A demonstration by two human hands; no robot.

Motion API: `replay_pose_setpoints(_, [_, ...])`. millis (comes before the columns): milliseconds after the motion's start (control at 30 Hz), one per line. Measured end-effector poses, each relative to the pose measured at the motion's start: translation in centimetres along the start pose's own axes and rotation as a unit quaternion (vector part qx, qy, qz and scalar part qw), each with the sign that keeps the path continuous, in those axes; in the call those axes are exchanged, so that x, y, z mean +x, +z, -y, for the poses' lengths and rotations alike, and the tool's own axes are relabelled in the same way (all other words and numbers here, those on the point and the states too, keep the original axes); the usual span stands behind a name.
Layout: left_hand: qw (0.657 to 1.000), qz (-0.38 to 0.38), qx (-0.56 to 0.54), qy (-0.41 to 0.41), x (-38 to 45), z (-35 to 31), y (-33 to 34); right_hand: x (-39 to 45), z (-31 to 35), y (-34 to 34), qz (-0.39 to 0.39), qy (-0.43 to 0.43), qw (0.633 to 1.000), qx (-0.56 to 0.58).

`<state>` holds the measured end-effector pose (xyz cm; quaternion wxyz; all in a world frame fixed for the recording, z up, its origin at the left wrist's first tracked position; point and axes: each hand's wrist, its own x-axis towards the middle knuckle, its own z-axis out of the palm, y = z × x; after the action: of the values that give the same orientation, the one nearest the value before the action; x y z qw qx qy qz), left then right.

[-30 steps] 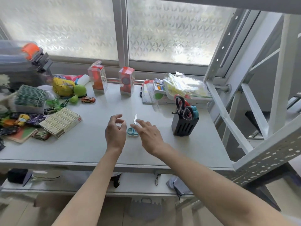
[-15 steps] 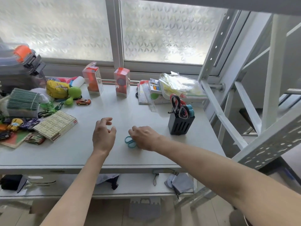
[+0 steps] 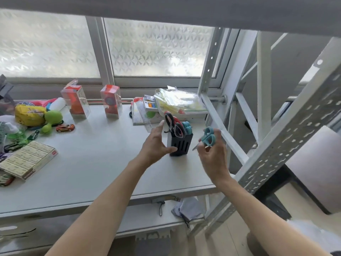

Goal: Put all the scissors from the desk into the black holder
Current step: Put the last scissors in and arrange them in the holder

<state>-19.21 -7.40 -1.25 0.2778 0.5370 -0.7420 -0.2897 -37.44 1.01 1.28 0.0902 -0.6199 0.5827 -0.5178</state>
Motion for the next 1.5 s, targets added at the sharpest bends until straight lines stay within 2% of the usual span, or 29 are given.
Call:
replay_pose_setpoints(67, [1.000,-0.008,-0.026,0.001,1.0,-0.8,0.7,2.6,-0.1,-0.9,-0.043,0.032,0.998,0.041])
replay_pose_setpoints(167, [0.998,-0.022,-0.059,-0.001,1.6,-1.6,0.9,6.2,-0.1,-1.0,-0.063,0.070,0.992,0.087])
replay_pose_setpoints(333, [0.998,-0.030,-0.055,-0.011,2.1,-1.7,1.0,8.9,-0.3,0.8,-0.028,0.093,0.994,0.054])
replay_pose_setpoints(633, [0.998,-0.030,-0.055,0.001,2.5,-1.0,1.2,8.7,0.0,1.7,0.016,0.078,0.997,0.019])
replay_pose_setpoints(900, [0.998,-0.031,-0.050,0.000,2.5,-1.0,1.2,9.4,0.3,1.4,0.015,-0.024,0.997,-0.072])
replay_pose_setpoints(1267, [0.998,-0.024,-0.055,0.001,2.3,-1.2,1.2,10.3,0.7,1.4,0.080,0.037,0.995,-0.039])
replay_pose_setpoints(1500, [0.998,-0.018,-0.059,-0.004,2.2,-1.1,1.0,10.4,1.0,0.9,0.081,-0.023,0.994,-0.066])
